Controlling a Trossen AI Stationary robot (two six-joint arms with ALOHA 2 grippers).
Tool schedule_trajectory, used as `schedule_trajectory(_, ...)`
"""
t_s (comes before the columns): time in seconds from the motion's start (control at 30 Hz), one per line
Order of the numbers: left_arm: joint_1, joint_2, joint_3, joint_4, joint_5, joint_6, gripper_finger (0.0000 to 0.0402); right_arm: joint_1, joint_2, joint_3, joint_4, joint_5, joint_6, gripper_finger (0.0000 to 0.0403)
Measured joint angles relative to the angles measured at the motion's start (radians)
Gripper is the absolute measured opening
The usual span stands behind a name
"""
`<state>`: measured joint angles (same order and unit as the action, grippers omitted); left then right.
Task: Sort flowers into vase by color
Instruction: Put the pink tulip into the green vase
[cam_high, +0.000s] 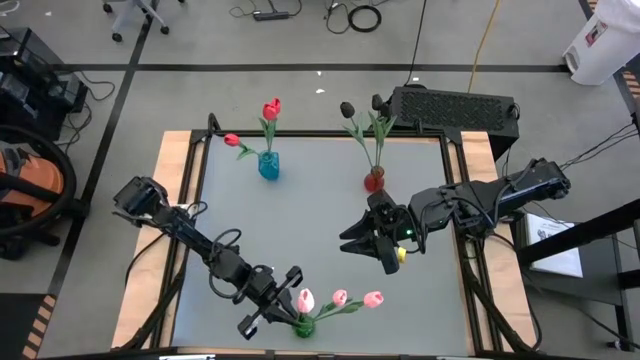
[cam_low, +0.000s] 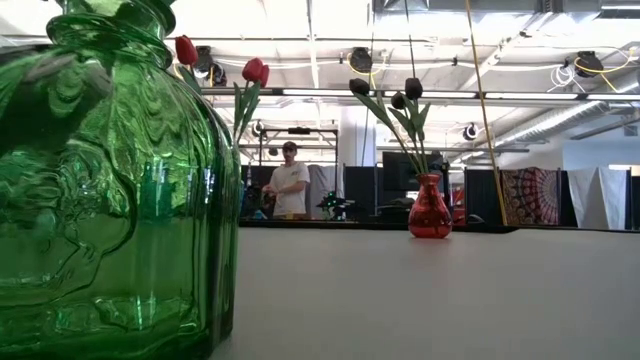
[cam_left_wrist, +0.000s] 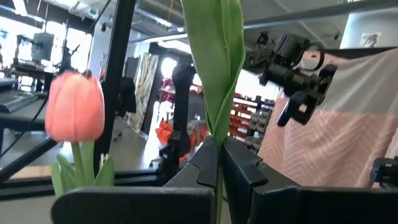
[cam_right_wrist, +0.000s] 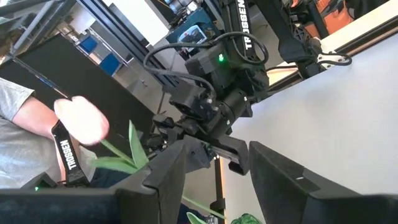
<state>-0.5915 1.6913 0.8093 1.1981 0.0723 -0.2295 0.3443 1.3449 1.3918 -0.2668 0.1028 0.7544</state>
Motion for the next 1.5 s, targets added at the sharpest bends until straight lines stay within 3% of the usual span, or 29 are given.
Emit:
schedule_trajectory(0.37, -0.005, 0.056, 0.001, 0.006, 0.003, 0.0, 0.0013, 0.0, 0.0, 0.0, 0.0, 0.0, 0.0, 0.0167)
schedule_trajectory(1.5, 0.009, 0.056, 0.001, -0.037, 0.0, 0.008, 0.0013, 0.0, 0.0, 0.0, 0.0, 0.0, 0.0, 0.0167)
